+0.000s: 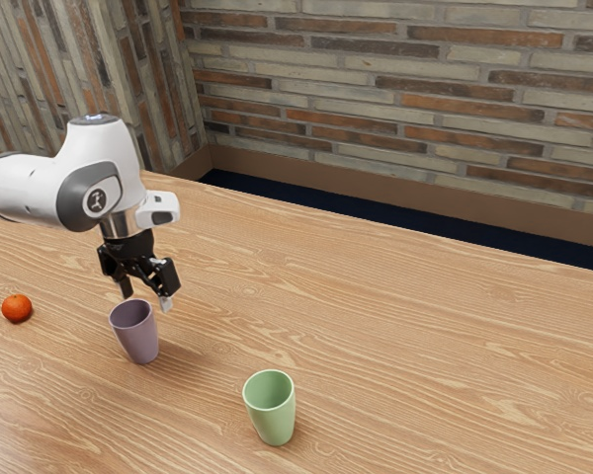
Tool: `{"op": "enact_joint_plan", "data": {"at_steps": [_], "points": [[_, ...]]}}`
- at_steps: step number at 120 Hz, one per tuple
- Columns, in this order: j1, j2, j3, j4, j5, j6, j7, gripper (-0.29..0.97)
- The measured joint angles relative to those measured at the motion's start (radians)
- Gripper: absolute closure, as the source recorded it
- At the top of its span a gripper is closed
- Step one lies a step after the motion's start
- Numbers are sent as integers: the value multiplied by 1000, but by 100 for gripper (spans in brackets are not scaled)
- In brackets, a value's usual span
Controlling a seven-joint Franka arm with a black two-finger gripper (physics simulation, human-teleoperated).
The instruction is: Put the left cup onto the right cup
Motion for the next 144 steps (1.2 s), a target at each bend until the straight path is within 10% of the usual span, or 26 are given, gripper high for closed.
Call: {"op": "enact_joint_plan", "data": {"at_steps": [87, 144], "points": [[16, 166, 0, 6, 16, 89, 0, 5], [20, 175, 1, 10, 17, 109, -3, 60]]}}
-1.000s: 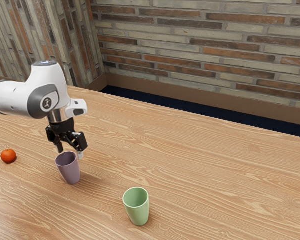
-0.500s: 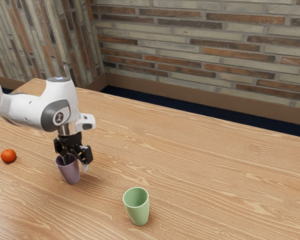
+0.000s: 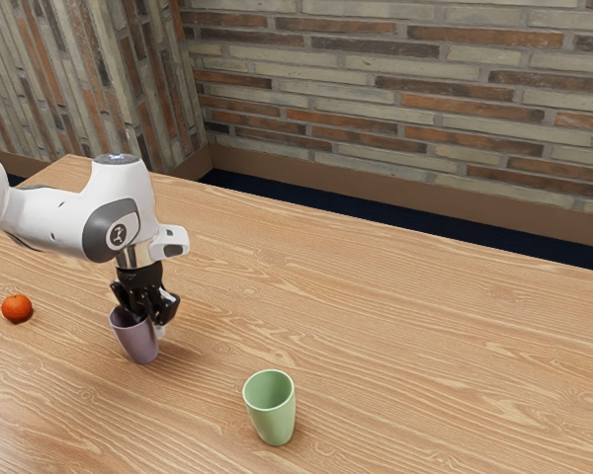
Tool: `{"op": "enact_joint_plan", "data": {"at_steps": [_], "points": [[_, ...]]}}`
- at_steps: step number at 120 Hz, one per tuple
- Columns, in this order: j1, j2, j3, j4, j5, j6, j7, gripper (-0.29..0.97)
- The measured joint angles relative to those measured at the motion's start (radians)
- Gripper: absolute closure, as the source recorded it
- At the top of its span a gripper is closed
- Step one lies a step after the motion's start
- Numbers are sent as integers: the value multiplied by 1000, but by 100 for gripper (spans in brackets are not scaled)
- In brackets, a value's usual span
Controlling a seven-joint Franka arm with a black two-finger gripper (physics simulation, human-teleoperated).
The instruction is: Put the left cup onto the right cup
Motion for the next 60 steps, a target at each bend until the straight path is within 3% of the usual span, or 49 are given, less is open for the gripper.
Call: {"op": "enact_joint_plan", "data": {"at_steps": [23, 60], "points": [[0, -1, 0, 0, 0, 1, -1, 72], [-16, -83, 0, -2, 43, -14, -2, 76]]}}
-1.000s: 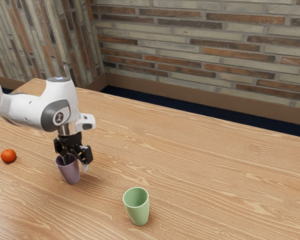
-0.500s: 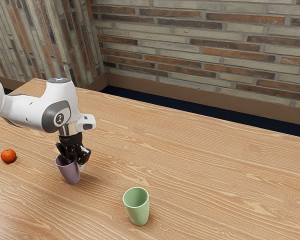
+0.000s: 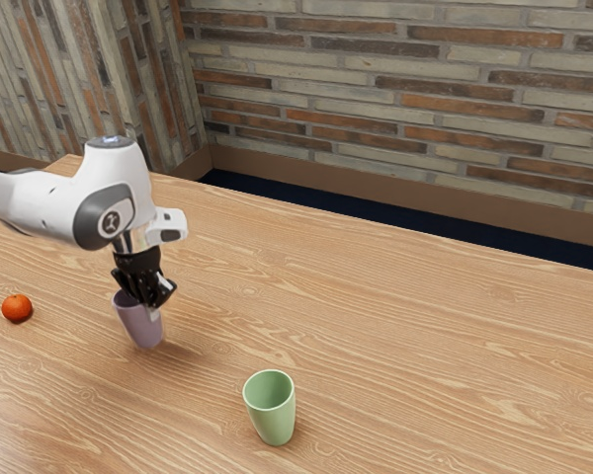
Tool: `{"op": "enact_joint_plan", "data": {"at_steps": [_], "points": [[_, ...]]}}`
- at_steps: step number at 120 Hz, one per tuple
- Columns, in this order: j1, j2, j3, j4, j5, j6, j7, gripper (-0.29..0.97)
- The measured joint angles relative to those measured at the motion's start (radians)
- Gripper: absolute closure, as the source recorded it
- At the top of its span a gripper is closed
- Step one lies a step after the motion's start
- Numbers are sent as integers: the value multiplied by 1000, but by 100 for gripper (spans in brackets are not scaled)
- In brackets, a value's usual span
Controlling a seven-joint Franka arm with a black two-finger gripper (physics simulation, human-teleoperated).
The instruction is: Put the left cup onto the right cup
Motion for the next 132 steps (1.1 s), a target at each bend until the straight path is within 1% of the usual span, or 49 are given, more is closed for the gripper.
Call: {"op": "enact_joint_plan", "data": {"at_steps": [23, 46, 73, 92, 101, 116, 132], "points": [[-10, -21, -2, 84, 7, -77, 1, 76], [17, -75, -52, 124, 3, -171, 1, 76], [-28, -91, -116, 193, -4, -270, 2, 77], [-57, -94, -137, 205, -6, -316, 3, 76], [-65, -101, -164, 203, -11, -329, 3, 76], [-73, -122, -251, 199, -18, -345, 2, 77], [-72, -147, -321, 187, -26, -355, 1, 76]]}}
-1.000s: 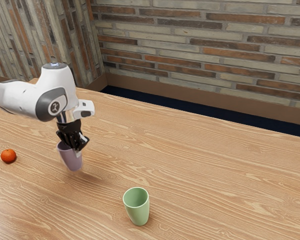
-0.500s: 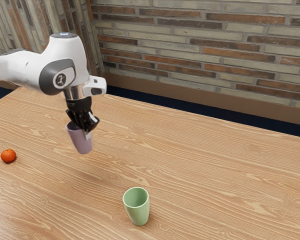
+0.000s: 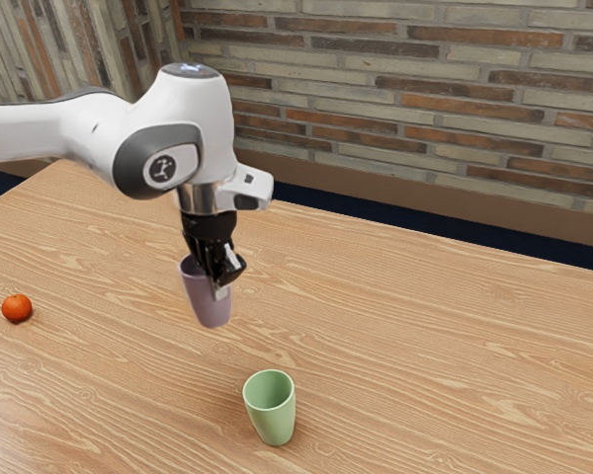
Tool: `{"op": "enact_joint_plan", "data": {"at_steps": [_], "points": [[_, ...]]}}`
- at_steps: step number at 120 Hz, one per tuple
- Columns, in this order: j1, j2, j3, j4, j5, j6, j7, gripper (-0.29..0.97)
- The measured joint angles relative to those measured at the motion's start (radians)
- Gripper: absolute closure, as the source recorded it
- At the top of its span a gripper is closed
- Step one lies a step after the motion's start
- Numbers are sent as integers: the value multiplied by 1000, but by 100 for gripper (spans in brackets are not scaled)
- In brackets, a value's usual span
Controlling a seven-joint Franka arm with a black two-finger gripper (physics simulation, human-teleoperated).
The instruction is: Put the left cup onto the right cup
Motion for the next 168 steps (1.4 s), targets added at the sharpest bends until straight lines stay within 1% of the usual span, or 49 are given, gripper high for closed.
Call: {"op": "enact_joint_plan", "data": {"at_steps": [18, 39, 66, 97, 168], "points": [[10, -27, -51, -27, -18, -12, -3, 77], [28, -29, -126, -42, -44, -24, -4, 77], [31, -28, -191, -55, -60, -27, -6, 76], [46, -17, -209, -78, -75, -9, -4, 76], [44, 49, -237, -48, -67, 30, 1, 76]]}}
